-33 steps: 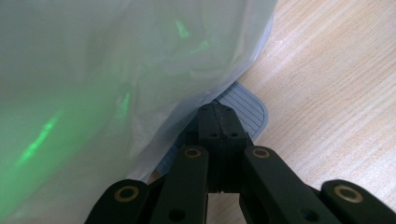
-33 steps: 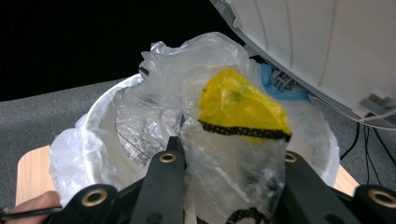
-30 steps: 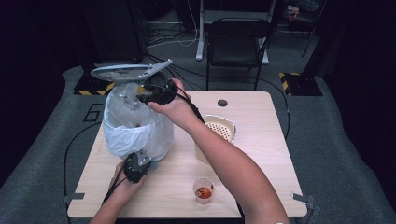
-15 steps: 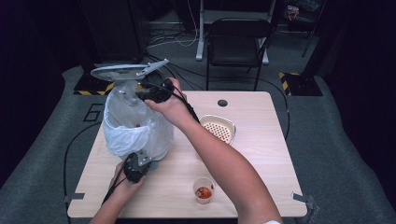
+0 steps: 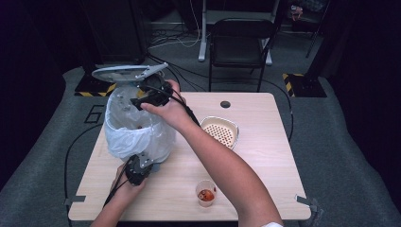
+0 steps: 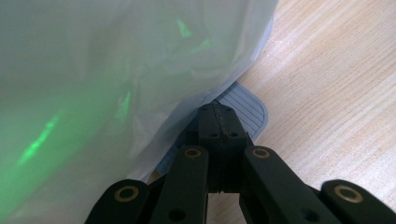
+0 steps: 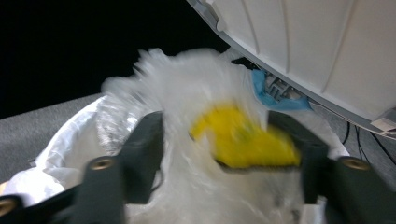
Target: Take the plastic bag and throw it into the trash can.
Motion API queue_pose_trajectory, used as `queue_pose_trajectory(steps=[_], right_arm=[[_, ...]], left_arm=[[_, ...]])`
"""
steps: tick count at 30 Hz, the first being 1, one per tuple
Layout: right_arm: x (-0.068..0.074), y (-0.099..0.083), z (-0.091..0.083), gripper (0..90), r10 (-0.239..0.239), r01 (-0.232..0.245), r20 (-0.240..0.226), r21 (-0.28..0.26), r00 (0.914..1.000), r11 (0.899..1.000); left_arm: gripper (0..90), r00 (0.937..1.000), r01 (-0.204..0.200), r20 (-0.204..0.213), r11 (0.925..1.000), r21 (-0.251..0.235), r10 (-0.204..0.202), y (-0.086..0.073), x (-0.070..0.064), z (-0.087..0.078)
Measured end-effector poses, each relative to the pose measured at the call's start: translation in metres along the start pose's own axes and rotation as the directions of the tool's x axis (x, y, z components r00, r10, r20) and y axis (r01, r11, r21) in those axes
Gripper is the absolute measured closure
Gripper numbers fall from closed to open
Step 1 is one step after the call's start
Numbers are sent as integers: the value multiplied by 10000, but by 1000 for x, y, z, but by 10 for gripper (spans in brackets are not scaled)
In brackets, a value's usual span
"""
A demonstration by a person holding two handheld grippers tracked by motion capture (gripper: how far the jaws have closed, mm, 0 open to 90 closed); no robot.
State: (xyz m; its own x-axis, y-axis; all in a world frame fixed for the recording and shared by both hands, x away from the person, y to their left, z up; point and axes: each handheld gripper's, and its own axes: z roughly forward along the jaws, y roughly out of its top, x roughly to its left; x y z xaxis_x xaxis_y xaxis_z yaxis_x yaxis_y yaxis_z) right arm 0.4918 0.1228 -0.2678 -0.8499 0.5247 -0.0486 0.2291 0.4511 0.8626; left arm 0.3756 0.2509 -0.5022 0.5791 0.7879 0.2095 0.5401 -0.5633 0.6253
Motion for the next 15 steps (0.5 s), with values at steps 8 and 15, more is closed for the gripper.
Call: queue_pose_trajectory(steps=[8, 15], right_arm=[[-6, -2, -10, 306, 258, -259, -105, -158, 9996, 9995], [-10, -13, -23, 361, 105, -105, -196, 13, 9998, 9999]], left_arm=[[900, 10000, 0, -7, 10000, 2, 0, 0, 0, 0], [900, 10000, 12, 30, 10000, 46, -12, 0, 0, 0]])
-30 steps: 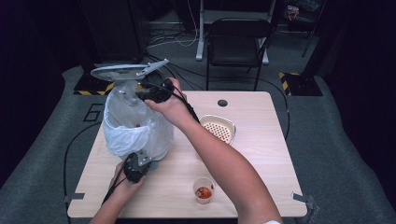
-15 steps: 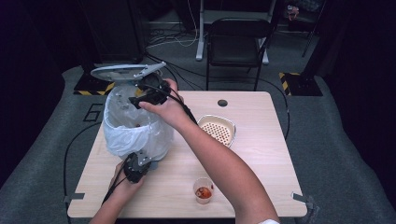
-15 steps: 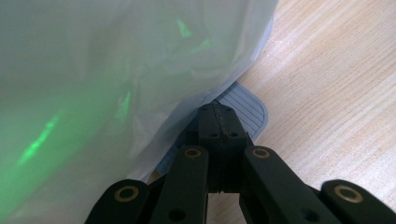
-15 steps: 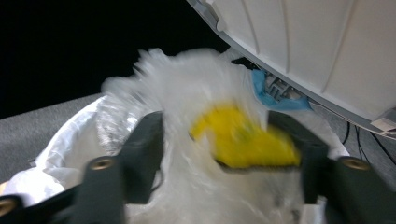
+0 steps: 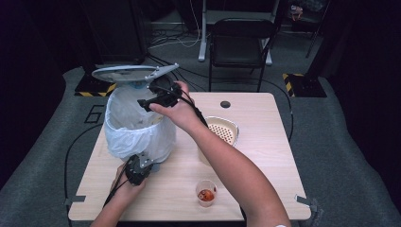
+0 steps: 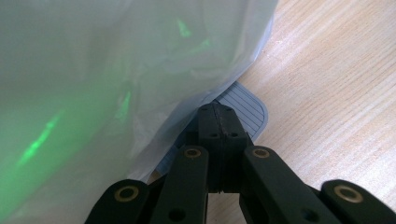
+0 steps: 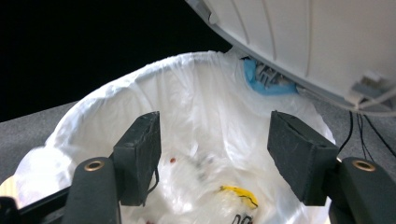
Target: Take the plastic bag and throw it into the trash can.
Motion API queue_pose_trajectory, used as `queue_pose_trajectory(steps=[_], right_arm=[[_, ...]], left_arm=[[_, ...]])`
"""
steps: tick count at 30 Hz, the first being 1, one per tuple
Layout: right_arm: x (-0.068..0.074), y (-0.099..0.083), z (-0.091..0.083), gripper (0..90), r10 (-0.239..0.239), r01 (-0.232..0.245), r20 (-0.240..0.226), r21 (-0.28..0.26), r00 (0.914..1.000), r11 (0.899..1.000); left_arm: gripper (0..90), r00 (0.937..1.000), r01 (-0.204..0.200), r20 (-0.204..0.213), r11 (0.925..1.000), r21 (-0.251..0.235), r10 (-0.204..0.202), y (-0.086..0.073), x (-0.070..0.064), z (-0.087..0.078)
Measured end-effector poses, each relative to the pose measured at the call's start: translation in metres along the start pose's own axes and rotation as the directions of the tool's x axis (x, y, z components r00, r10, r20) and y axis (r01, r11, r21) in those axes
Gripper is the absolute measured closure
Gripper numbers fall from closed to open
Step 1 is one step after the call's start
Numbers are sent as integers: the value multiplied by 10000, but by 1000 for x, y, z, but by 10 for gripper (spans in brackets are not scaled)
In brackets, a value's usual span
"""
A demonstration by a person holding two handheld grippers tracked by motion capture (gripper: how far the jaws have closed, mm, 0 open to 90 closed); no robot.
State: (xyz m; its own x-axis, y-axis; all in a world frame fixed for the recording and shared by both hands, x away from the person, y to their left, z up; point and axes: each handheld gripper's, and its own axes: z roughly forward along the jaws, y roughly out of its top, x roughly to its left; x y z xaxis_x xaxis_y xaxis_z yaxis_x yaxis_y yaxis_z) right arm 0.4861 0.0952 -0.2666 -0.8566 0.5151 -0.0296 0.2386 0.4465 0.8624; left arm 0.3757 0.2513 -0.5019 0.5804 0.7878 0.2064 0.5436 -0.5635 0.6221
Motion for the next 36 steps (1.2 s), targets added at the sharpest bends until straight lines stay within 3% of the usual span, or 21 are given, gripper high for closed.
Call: queue_pose_trajectory(steps=[7, 10, 11, 14, 15, 17, 21, 29, 36], right_arm=[[-7, -11, -30, 445, -163, 164, 55, -217, 9999, 9996], [-12, -16, -41, 470, -182, 196, 329, -412, 9993, 9990], [-15, -19, -45, 470, -135, 147, 270, -447, 9995, 9989], [-21, -28, -55, 467, -317, 348, 548, -558, 9980, 9978], [-22, -31, -58, 470, -294, 327, 601, -547, 9978, 9980], [-27, -39, -64, 498, -318, 347, 680, -430, 9972, 9985], [-36, -55, -70, 507, 112, -107, 599, -88, 9981, 9999], [-51, -82, -84, 498, 450, -439, 1099, -123, 9929, 9990], [-67, -112, -92, 509, 829, -819, 1690, -130, 9821, 9966]], left_arm=[[900, 10000, 20, -24, 10000, -63, -20, 0, 0, 0], [900, 9999, -38, -118, 9999, -96, 37, 0, -1, 1], [900, 9995, 268, -171, 9993, -261, -272, -1, -2, 2], [900, 9990, 440, -109, 9986, -280, -443, -1, -3, 2], [900, 10000, 58, -42, 10000, -64, -58, 0, 0, 0], [900, 10000, -15, -42, 10000, -58, 14, 0, 0, 0], [900, 9999, 14, -103, 10000, -63, -14, 0, 0, 1], [900, 10000, -51, -9, 9996, -260, 51, 0, 0, 1], [900, 9999, -69, -123, 9997, -255, 66, -1, -1, 1]])
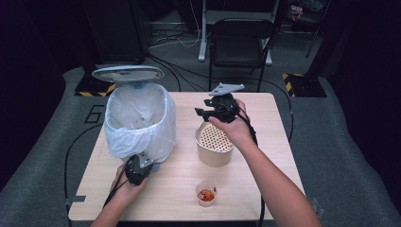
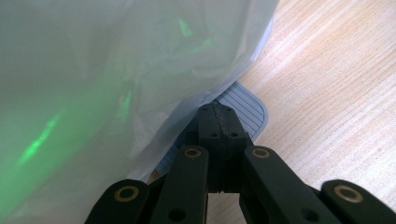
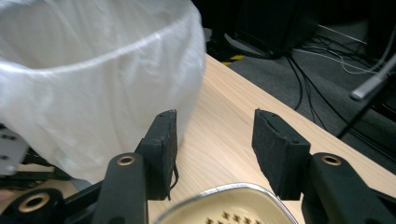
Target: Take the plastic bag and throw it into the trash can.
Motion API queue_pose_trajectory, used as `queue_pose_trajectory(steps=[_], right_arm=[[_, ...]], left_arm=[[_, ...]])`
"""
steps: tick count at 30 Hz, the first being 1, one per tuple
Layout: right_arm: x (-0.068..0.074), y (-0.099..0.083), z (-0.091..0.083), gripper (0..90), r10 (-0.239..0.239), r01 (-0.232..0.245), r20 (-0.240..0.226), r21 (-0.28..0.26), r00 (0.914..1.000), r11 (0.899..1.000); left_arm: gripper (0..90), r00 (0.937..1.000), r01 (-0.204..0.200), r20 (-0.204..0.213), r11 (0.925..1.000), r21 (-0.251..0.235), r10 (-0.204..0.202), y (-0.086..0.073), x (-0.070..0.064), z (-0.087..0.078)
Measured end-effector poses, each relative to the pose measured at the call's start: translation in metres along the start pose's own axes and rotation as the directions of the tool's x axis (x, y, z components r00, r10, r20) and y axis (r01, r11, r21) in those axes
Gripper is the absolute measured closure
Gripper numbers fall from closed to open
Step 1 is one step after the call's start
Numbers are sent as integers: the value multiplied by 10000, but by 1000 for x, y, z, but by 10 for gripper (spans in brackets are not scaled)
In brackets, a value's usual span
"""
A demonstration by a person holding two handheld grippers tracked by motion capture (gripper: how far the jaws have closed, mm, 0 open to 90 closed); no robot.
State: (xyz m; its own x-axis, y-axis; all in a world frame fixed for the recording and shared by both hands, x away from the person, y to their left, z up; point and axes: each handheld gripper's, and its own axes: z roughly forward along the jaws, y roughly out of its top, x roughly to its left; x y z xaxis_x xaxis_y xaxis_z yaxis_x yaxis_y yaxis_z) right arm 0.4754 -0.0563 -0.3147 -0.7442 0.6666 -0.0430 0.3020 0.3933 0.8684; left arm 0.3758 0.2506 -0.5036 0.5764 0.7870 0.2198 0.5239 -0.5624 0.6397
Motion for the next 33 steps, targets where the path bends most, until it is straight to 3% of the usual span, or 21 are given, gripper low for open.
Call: queue_pose_trajectory(steps=[10, 17, 26, 33], right_arm=[[-19, -41, -4, 567, 376, -403, 717, 376, 9967, 9985], [-26, -71, -5, 554, 457, -587, 1562, 796, 9867, 9951], [-38, -93, -9, 547, 989, -1156, 1799, 848, 9787, 9897], [-41, -105, -12, 537, 1065, -1282, 2023, 977, 9735, 9869]], left_arm=[[900, 10000, -22, 61, 10000, 26, 21, 0, 0, 0], [900, 10000, -59, 21, 10000, 66, 59, 0, 0, -1], [900, 10000, -56, 16, 10000, 65, 56, 0, 0, -1], [900, 10000, -41, 22, 10000, 45, 41, 0, 0, 0]])
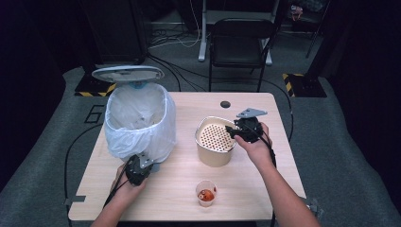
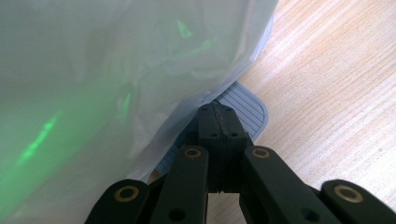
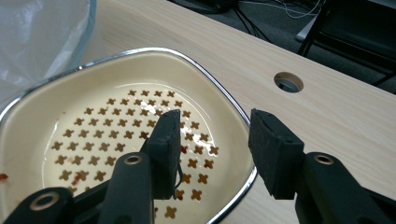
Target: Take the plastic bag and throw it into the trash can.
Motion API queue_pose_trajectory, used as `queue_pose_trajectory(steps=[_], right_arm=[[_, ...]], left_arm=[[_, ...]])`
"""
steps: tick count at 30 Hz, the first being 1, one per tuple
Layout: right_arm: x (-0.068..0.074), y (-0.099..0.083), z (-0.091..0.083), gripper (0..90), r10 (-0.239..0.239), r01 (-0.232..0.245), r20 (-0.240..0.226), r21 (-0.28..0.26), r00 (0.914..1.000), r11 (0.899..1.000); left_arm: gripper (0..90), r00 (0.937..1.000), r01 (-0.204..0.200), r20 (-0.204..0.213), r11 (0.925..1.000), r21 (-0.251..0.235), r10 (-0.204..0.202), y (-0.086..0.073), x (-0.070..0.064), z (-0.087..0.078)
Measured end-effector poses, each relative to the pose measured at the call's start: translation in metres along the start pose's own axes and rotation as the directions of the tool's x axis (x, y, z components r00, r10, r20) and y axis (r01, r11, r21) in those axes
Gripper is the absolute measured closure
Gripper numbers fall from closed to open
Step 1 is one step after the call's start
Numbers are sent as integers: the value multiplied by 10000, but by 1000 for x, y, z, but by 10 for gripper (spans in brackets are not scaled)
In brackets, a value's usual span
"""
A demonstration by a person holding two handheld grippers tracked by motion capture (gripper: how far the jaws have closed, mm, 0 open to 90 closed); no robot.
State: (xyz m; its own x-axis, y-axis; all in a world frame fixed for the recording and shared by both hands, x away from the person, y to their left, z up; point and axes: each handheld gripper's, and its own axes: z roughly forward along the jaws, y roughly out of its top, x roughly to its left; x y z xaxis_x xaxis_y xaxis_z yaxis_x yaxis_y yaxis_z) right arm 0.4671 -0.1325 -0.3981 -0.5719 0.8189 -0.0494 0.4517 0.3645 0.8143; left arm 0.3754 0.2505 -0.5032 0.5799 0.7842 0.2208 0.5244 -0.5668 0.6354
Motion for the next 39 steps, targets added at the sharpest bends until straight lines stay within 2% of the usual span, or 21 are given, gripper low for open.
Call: queue_pose_trajectory(steps=[2, 3, 8, 16, 18, 20, 21, 22, 23, 24, 25, 27, 29, 34, 39], right_arm=[[-1, -3, -1, 532, 152, -152, 91, 24, 9998, 9999], [-4, -5, -1, 528, 21, -21, 137, 49, 9999, 10000], [-10, -12, -3, 535, 405, -410, 242, 191, 9989, 9990], [-14, -19, 5, 590, 775, -764, -157, 588, 9969, 9953], [-13, -18, 7, 621, 733, -729, -55, 607, 9973, 9955], [-15, -16, 7, 664, 709, -708, 4, 546, 9975, 9960], [-16, -15, 7, 673, 763, -761, -18, 541, 9971, 9956], [-16, -15, 7, 675, 778, -773, -59, 591, 9970, 9953], [-17, -15, 7, 679, 787, -780, -93, 609, 9969, 9951], [-17, -14, 7, 688, 779, -770, -116, 656, 9969, 9949], [-18, -14, 7, 702, 682, -672, -127, 699, 9976, 9953], [-20, -13, 7, 743, 577, -565, -131, 818, 9982, 9951], [-21, -14, 5, 778, 439, -433, -44, 935, 9990, 9947], [-27, -21, -4, 783, 576, -545, -326, 889, 9978, 9945], [-27, -31, -16, 784, 599, -577, -262, 799, 9979, 9951]], left_arm=[[900, 10000, -18, -5, 10000, 15, 18, 0, 0, 0], [900, 10000, -19, -6, 10000, 16, 19, 0, 0, 0], [900, 10000, -13, -56, 10000, -16, 13, 0, 0, 0], [900, 10000, -68, -57, 10000, -7, 68, 0, 0, 0], [900, 10000, 42, -87, 10000, -22, -42, 0, -1, 0], [900, 10000, -43, 7, 10000, -45, 43, 0, 0, 0], [900, 9999, 142, -42, 9999, -66, -143, -1, -1, 0], [900, 9999, -161, 14, 9999, -39, 161, 0, 1, 0], [900, 9999, 155, -44, 9998, -98, -155, -1, -1, 1], [900, 10000, 93, -6, 9999, -112, -93, -1, 0, 1], [900, 9999, -159, 64, 9998, -81, 160, 0, 1, 0], [900, 10000, 30, 19, 10000, -84, -30, -1, 0, 0], [900, 10000, 49, -46, 10000, -68, -49, -1, 0, 0], [900, 10000, 69, -5, 10000, -64, -69, -1, 0, 0], [900, 10000, 4, 5, 10000, -84, -4, -1, 0, 0]])
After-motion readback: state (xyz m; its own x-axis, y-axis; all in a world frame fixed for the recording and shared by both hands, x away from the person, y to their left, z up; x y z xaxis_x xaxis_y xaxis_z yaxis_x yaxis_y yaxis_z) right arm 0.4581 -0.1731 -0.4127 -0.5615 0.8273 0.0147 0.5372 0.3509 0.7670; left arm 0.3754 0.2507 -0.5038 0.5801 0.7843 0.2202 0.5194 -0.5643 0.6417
